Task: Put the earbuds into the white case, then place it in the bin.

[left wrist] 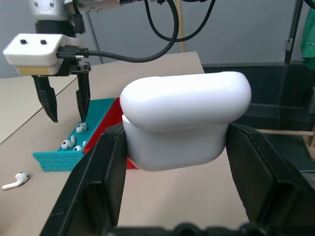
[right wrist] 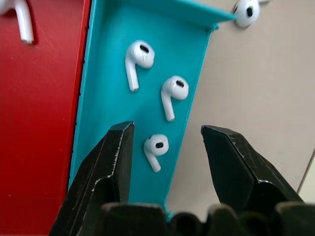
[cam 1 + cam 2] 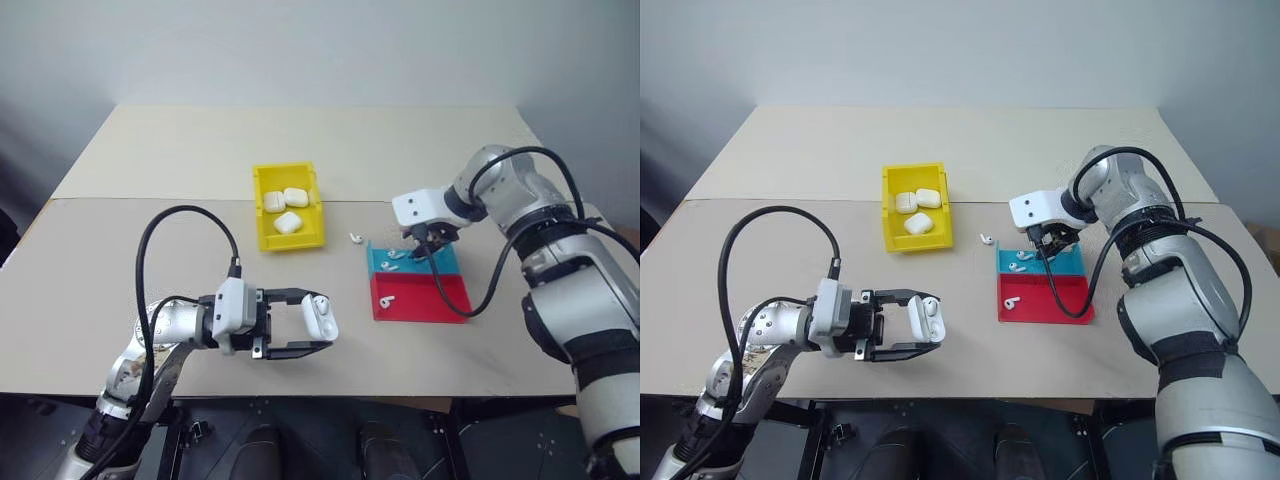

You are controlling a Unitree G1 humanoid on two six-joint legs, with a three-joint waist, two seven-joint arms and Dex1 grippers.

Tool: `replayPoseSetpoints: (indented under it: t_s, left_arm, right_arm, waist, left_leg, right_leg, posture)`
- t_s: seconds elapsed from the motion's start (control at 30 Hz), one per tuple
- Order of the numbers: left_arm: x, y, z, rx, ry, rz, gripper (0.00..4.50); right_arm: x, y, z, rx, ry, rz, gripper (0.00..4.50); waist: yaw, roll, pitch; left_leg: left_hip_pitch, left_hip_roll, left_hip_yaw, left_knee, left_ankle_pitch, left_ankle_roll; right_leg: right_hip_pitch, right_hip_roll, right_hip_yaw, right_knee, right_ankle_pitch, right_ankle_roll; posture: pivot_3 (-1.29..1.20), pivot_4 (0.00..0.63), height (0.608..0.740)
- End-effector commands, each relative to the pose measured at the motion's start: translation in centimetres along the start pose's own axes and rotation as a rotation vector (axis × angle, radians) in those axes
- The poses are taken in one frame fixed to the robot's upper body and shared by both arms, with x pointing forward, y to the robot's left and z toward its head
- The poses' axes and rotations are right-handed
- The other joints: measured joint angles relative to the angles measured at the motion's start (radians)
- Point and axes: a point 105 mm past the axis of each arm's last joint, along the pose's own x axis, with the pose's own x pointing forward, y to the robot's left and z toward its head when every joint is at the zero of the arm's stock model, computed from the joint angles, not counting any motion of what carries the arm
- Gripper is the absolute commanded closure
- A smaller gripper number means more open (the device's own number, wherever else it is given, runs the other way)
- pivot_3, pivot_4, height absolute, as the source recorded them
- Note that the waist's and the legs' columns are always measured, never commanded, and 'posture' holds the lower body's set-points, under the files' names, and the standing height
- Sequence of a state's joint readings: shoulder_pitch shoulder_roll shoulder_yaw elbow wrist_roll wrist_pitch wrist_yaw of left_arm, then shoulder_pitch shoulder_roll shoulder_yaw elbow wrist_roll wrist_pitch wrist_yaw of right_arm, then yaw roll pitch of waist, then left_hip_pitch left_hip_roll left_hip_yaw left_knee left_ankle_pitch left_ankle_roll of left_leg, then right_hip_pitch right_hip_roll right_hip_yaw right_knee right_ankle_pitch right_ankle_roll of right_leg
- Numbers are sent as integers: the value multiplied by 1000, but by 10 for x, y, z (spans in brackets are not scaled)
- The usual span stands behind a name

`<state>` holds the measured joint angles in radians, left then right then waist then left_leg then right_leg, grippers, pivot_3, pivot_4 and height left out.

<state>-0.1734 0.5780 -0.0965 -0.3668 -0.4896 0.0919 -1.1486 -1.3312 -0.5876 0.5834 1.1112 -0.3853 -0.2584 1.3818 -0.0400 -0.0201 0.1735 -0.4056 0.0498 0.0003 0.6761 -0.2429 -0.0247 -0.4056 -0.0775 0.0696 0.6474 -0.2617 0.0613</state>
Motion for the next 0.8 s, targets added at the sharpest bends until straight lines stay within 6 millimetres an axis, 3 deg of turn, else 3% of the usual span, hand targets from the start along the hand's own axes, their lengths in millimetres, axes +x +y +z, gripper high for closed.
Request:
replayPoseSetpoints:
  t_s: [0.03, 0.7, 0.8]
  left_arm:
    - [3, -4, 9, 34, -21, 0, 1763]
    - [5, 2, 11, 43, -22, 14, 1763]
    - [4, 2, 10, 44, -21, 15, 1763]
  right_arm:
    - [-9, -6, -1, -17, 19, -19, 1859]
    - [3, -5, -7, 13, 48, -27, 1859]
    - [4, -6, -5, 9, 44, -34, 2414]
  waist:
    - [-2, 1, 1]
    - [-4, 3, 2]
    - [-5, 3, 2]
  left_leg:
    - [0, 0, 0, 0, 0, 0]
    - [0, 0, 0, 0, 0, 0]
    - [0, 0, 0, 0, 0, 0]
  right_leg:
    - [0, 0, 0, 0, 0, 0]
    - [0, 0, 0, 0, 0, 0]
    - [0, 0, 0, 0, 0, 0]
  posture:
    - [0, 150, 740]
    - [0, 150, 740]
    - [0, 150, 740]
